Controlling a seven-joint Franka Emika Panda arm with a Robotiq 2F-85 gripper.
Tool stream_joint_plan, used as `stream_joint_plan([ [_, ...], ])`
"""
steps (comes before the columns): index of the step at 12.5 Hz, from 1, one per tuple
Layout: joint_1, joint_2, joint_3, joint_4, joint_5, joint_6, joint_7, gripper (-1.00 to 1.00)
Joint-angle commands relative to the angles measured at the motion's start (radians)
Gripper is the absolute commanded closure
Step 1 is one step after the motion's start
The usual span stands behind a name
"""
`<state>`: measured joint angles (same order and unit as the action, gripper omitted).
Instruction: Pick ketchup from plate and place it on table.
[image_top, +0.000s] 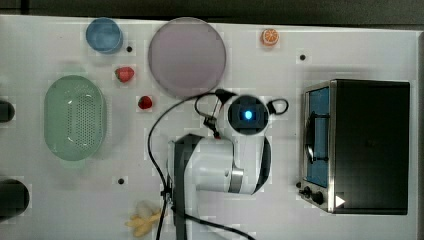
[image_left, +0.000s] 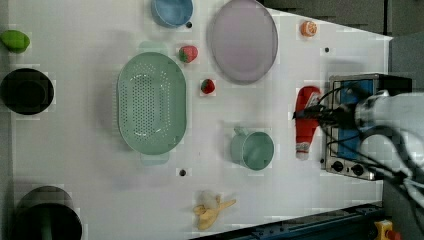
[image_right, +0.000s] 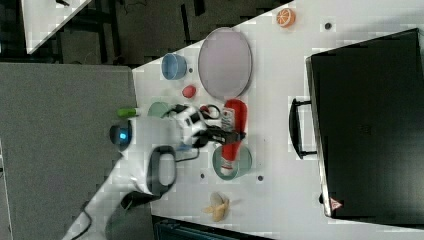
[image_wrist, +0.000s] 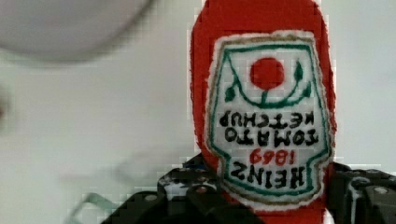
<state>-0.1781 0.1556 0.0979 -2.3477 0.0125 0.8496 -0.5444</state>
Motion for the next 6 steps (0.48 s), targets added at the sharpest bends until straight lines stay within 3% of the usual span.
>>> stream_joint_plan([
  [1,-0.003,0.006,0.002,-0.054,0.0,0.072,0.012,-0.21],
  [6,-0.003,0.128,-0.001,-0.052,0.0,0.159,0.012,-0.26],
])
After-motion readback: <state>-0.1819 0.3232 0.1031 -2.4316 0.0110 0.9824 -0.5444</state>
